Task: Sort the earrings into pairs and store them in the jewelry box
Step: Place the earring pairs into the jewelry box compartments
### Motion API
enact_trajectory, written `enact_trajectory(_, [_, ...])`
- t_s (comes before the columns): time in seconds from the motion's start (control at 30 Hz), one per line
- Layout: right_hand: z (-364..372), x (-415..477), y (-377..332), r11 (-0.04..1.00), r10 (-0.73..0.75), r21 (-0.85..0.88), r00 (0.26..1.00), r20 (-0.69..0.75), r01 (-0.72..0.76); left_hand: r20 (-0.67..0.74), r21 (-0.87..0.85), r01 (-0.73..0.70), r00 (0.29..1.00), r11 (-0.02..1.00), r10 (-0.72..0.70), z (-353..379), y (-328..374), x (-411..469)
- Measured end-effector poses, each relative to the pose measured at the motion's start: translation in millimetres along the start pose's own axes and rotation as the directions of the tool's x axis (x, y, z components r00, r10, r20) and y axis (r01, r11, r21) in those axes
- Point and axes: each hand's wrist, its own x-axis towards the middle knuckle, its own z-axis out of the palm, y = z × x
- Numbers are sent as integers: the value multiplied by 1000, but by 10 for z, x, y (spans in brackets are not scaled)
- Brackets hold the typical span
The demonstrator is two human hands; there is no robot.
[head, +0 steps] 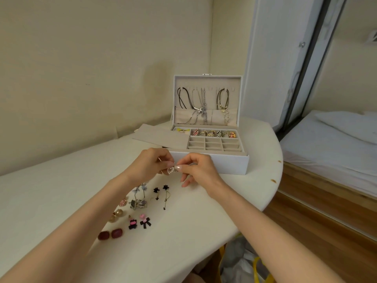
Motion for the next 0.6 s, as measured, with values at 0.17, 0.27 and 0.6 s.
enact_trajectory(0.17, [-45,-13,-23,996,0,89,1000,2,-1,0,-83,-23,1000,996,23,3,18,-2])
enact_trajectory(0.27, [-37,-19,-42,997,-15,79,1000,-28,17,4,-123,-28,1000,992,29,6,22,-7])
enact_trajectory(0.6, [-101,-45,-126,992,-90,90,995,53,85,-42,-195,-72,997,978,65,51,65,-8])
